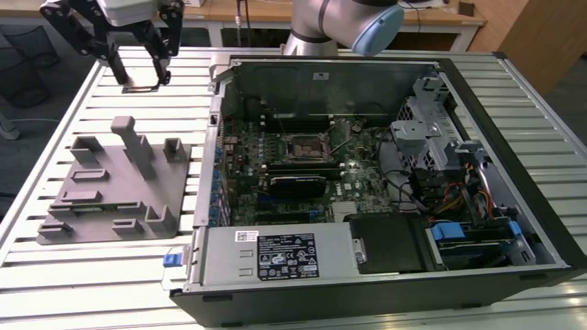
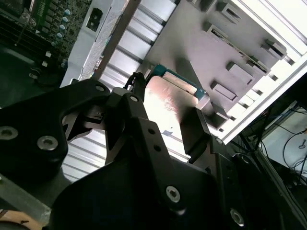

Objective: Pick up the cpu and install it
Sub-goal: 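Pick up the cpu and move it towards the insertion slot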

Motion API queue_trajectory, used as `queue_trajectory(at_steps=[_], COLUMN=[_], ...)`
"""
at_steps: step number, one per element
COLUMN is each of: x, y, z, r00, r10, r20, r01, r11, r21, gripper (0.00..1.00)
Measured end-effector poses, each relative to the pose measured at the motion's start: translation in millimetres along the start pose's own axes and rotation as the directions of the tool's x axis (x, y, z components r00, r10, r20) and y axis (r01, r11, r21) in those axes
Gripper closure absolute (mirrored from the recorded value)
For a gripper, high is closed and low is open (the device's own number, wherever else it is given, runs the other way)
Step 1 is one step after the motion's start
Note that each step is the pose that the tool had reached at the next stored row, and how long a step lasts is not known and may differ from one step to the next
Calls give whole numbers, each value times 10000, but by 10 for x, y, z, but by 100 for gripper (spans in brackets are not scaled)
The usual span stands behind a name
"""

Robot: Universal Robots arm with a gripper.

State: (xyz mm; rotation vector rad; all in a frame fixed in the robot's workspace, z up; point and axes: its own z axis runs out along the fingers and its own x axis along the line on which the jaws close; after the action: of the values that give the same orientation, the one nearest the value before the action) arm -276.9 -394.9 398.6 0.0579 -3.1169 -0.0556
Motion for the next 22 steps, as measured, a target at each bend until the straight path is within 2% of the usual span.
queue_trajectory(at_steps=[22], x=[-486], y=[-18], z=[-12], r00=[10000], r10=[0], r20=[-1], r01=[0], r11=[10000], r21=[0], gripper=[46])
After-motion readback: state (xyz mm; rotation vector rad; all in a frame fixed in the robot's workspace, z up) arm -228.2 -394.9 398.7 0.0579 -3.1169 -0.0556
